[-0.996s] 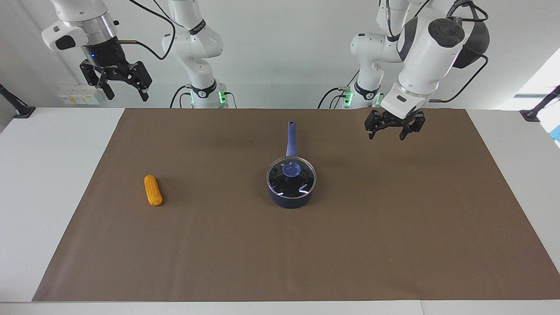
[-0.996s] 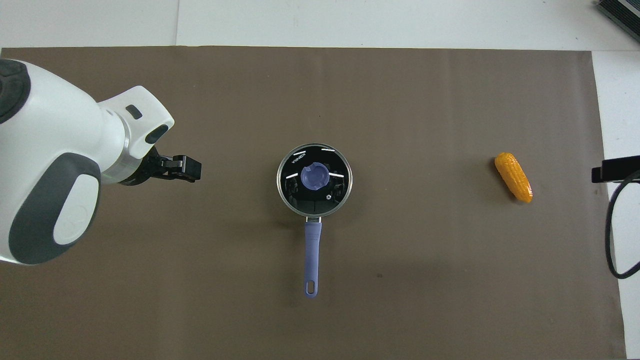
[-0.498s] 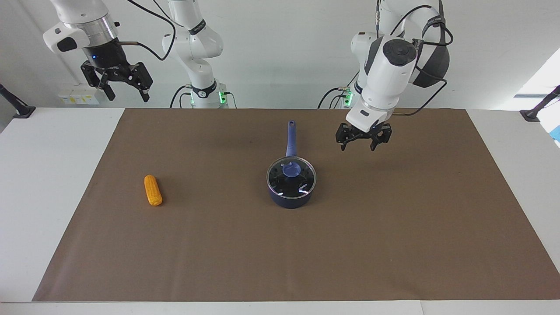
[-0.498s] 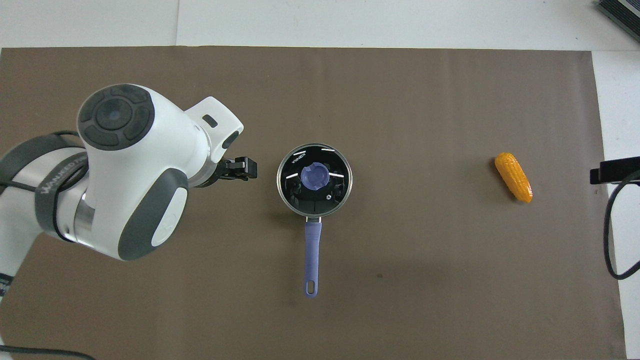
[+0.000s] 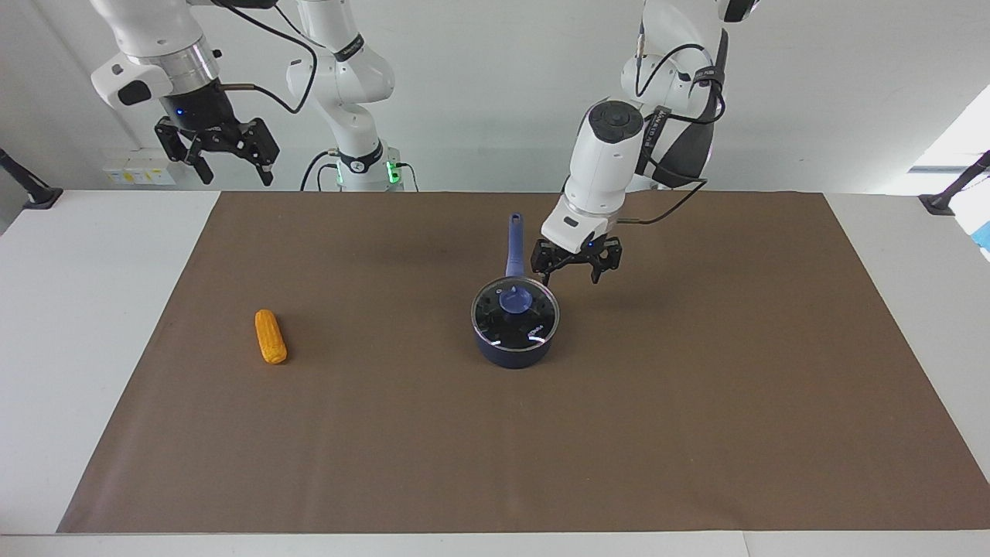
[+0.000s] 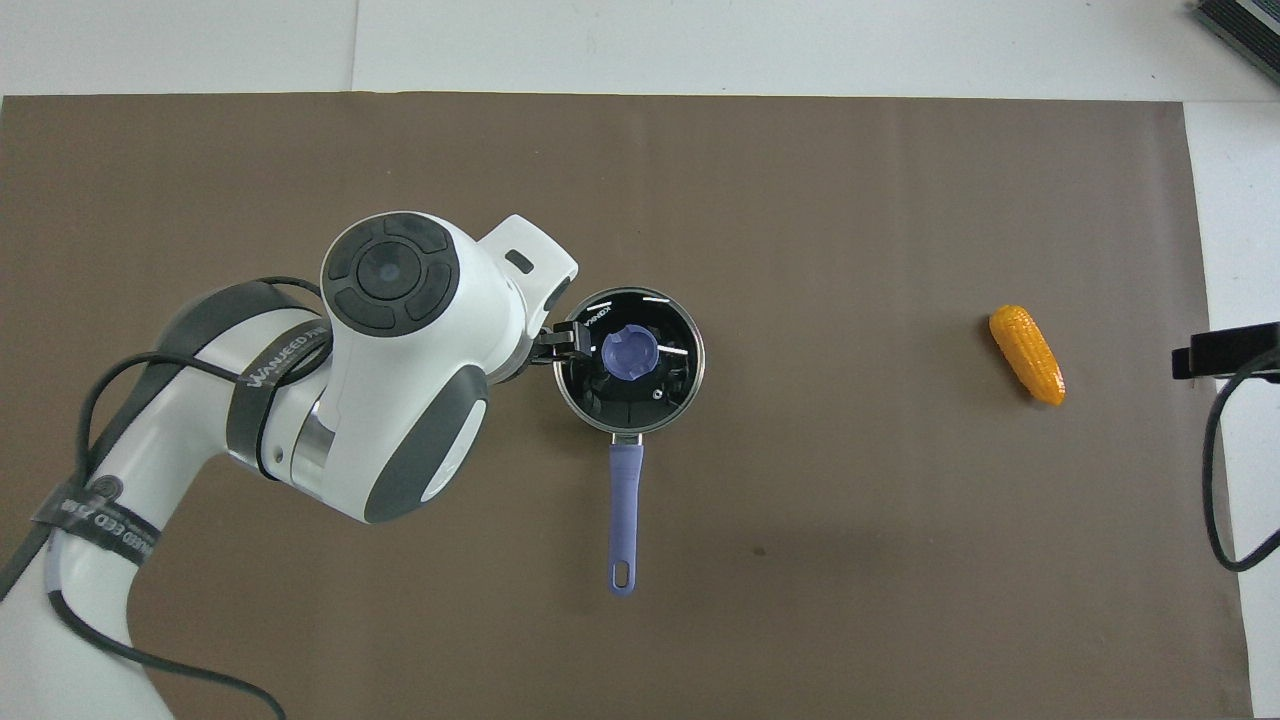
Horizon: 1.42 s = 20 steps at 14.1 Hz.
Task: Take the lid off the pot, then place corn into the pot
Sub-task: 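Grasp the lid knob with the left gripper while the right gripper reaches the corn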
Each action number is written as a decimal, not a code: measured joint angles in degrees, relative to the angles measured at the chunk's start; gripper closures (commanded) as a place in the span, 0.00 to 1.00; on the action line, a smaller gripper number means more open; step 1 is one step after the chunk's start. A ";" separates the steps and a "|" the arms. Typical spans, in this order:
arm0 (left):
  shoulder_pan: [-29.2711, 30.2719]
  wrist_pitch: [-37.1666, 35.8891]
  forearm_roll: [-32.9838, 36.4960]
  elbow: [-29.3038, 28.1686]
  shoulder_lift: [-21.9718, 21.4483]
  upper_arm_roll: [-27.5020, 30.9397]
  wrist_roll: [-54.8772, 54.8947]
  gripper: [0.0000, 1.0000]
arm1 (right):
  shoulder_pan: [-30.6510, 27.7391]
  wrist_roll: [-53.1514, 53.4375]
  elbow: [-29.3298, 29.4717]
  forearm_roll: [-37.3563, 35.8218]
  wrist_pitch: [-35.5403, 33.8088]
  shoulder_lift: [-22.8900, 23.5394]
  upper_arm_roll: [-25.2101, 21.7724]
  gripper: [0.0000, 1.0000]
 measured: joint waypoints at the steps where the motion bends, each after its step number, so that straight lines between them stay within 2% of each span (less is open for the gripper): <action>1: -0.57 0.00 0.00 1.04 0.67 0.00 -0.89 0.00 | -0.05 -0.08 -2.78 0.00 3.11 0.27 -0.02 0.00; 3: -1.30 -0.03 0.00 4.09 3.00 -0.01 -2.99 0.00 | -0.07 -2.00 -7.66 0.00 8.14 1.47 -0.03 0.00; 5: -1.78 -0.04 0.00 6.19 5.41 0.00 -4.84 0.00 | -0.11 -8.83 -10.60 0.00 12.30 4.68 -0.05 0.00; 9: -2.53 -0.08 0.00 7.14 6.71 -0.01 -6.83 0.00 | -2.30 -25.51 -12.63 0.00 23.57 13.90 -0.21 0.00; 13: -4.80 -0.21 0.00 9.02 9.20 0.00 -10.95 0.00 | -4.93 -36.16 -13.83 0.00 32.08 21.00 -0.29 0.00; 15: -5.23 -0.51 0.01 10.40 10.48 0.01 -12.90 0.00 | -5.34 -39.22 -14.39 0.00 34.06 22.81 -0.28 0.00; 20: -5.89 -1.19 0.64 10.96 12.38 0.02 -14.22 0.00 | -5.38 -42.67 -18.77 0.01 44.22 24.77 -0.24 0.00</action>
